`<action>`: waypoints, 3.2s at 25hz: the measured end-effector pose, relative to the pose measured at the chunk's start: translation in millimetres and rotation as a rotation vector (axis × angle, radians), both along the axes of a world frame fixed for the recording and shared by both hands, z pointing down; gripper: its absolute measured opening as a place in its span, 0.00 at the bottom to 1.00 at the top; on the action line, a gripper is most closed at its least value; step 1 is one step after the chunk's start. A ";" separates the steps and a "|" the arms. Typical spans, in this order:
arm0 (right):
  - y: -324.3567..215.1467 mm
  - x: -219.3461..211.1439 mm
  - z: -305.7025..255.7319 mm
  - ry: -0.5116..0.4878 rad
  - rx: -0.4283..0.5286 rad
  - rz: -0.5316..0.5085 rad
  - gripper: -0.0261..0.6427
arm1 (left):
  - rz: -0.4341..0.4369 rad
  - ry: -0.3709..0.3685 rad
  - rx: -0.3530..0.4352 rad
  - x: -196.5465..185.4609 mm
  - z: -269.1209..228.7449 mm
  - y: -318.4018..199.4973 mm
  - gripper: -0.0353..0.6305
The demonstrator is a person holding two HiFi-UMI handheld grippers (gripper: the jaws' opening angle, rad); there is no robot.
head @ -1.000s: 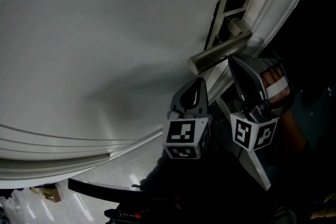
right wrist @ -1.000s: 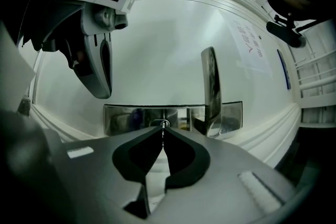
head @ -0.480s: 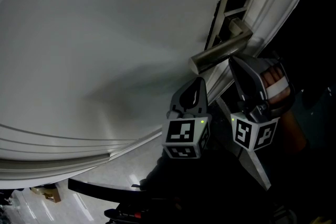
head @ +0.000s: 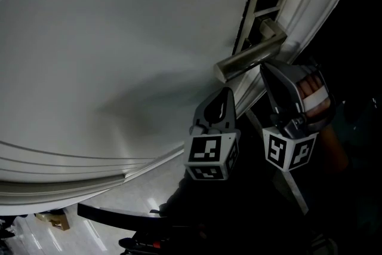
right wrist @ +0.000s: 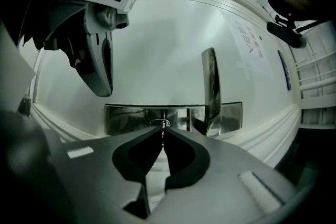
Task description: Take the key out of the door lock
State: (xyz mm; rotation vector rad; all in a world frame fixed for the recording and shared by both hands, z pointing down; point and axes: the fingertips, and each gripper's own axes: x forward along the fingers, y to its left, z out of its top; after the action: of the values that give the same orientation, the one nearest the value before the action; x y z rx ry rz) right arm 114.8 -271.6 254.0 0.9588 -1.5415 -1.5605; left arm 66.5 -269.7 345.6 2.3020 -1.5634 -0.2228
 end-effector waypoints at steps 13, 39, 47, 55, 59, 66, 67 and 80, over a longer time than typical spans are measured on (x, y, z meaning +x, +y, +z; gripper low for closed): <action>0.0 0.0 0.0 0.001 -0.002 0.002 0.06 | -0.001 0.001 -0.002 -0.3 0.1 0.7 0.05; 1.1 2.6 1.8 0.002 0.000 0.006 0.06 | 0.010 0.003 -0.002 3.1 0.9 0.5 0.05; 1.4 2.4 1.4 0.005 0.003 0.004 0.06 | 0.008 0.002 0.001 2.1 0.6 0.2 0.05; 3.0 1.4 -0.3 0.003 0.007 0.001 0.06 | 0.009 0.001 -0.022 2.4 3.9 2.4 0.05; 3.7 1.4 -0.6 0.006 0.009 0.000 0.06 | 0.008 -0.005 0.003 1.7 -1.8 1.8 0.05; 1.9 2.2 1.7 0.010 0.010 0.004 0.06 | 0.009 -0.005 0.011 1.9 -3.1 0.8 0.05; 2.2 2.5 1.8 0.010 0.011 0.005 0.06 | 0.009 -0.004 0.012 1.7 -3.3 1.1 0.05; 3.5 5.6 4.3 0.007 0.007 0.014 0.06 | 0.024 0.001 0.015 5.8 -2.5 2.3 0.05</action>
State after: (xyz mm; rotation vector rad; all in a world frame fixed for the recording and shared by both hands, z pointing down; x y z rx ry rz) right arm 120.5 -268.2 258.3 0.9651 -1.5222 -1.5591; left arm 72.3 -267.4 343.1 2.3302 -1.5370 -0.2303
